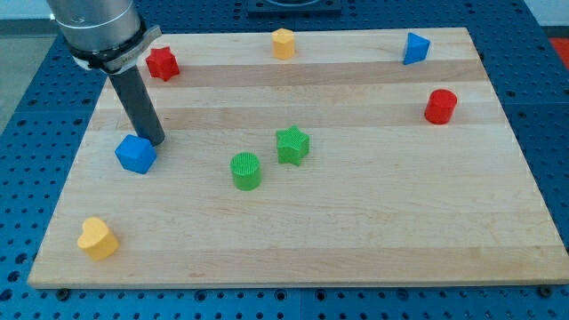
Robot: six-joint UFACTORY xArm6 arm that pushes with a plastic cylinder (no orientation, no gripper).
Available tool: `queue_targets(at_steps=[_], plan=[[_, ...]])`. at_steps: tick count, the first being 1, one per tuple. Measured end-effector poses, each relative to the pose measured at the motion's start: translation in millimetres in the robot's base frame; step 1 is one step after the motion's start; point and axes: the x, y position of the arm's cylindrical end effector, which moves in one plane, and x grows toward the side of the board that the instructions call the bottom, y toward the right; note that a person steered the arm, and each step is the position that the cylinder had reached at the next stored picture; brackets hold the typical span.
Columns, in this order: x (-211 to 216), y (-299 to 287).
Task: Move the blue cube upwards
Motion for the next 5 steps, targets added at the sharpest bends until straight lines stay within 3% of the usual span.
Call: queue_targets(at_steps=[1,3,4,5], plan=[[15.1,40.2],[89.3,-11.8],[90.2,-43.7],[54.6,-44.9]])
